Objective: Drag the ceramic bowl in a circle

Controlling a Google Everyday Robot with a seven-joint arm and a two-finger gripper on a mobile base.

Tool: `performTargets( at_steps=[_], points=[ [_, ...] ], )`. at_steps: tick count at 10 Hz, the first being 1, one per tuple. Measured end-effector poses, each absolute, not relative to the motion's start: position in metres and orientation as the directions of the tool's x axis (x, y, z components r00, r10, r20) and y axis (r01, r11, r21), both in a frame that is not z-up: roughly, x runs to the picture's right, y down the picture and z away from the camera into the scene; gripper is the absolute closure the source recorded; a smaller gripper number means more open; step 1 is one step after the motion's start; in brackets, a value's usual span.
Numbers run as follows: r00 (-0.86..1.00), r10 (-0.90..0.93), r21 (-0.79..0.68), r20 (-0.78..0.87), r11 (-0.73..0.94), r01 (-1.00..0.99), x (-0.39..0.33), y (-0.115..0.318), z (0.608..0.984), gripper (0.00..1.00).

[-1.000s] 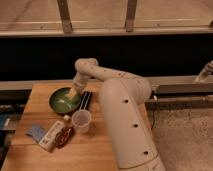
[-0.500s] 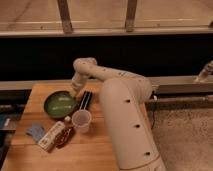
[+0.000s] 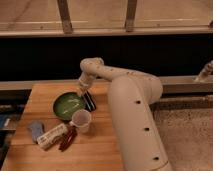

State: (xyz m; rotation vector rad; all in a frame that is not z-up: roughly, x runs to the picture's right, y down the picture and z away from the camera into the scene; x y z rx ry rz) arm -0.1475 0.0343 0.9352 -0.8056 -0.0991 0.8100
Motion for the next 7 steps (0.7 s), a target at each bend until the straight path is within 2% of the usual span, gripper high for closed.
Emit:
performTargets(
  at_steps=[7],
  points=[
    [0.628,0.702,-0.559,-0.335,0.389,-0.732,-0.075,0.012,0.946,1.00]
  ],
)
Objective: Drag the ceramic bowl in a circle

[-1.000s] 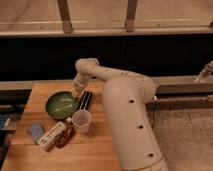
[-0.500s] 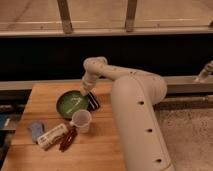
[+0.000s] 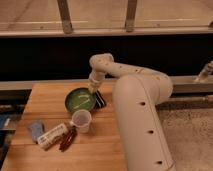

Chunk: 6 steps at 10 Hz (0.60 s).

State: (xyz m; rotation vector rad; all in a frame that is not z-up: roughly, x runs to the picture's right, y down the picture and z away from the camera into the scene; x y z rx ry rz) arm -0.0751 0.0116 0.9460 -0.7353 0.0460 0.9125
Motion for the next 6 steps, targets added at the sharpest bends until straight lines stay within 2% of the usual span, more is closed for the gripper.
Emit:
performTargets(
  at_steps=[2,6],
  points=[
    [0.646,0.689,-0.561,-0.329,0.407,-0.721,-0.083,0.001,0.955,1.00],
    [0.700,0.665,-0.621,-0.259,0.441,-0.648,-0.144,-0.016,0.975,1.00]
  ],
)
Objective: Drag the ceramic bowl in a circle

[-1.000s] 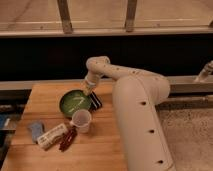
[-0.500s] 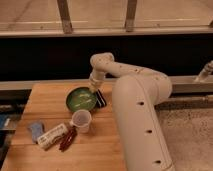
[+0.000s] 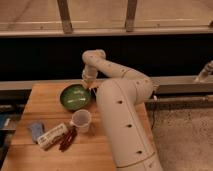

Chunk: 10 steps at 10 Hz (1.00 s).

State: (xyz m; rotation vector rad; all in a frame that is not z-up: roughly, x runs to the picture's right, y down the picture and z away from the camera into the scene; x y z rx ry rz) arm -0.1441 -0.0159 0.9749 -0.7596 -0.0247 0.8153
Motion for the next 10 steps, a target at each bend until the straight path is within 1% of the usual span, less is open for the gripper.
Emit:
performTargets(
  at_steps=[2,5,7,10],
  points=[
    [0.737,0.639,-0.649,-0.220,0.468,-0.599,-0.170,-0.014,0.964,1.00],
    [0.781,0.592,-0.677,-0.198,0.494,-0.546,-0.182,0.006,0.928,1.00],
    [0.786,0.578,-0.676,-0.220,0.490,-0.550,-0.159,0.020,0.911,1.00],
    [0.754,0.589,-0.648,-0.291,0.458,-0.608,-0.102,0.042,0.892,1.00]
  ],
)
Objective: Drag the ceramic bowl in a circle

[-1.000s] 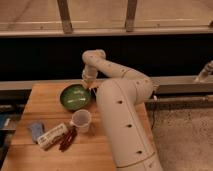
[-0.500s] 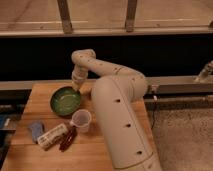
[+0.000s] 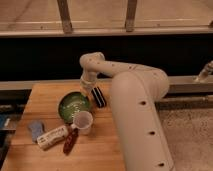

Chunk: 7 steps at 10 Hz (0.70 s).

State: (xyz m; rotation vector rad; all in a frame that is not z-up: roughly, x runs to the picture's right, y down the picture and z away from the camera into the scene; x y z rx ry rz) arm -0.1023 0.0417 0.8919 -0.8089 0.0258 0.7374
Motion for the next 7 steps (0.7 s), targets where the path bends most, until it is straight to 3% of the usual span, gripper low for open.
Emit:
performTargets(
  at_steps=[3,7],
  points=[
    [0.700,0.637,-0.607,-0.323,0.428,-0.670,-0.054,0.037,0.887,1.00],
    [0.699,0.653,-0.597,-0.291,0.447,-0.666,-0.061,0.006,0.904,1.00]
  ],
)
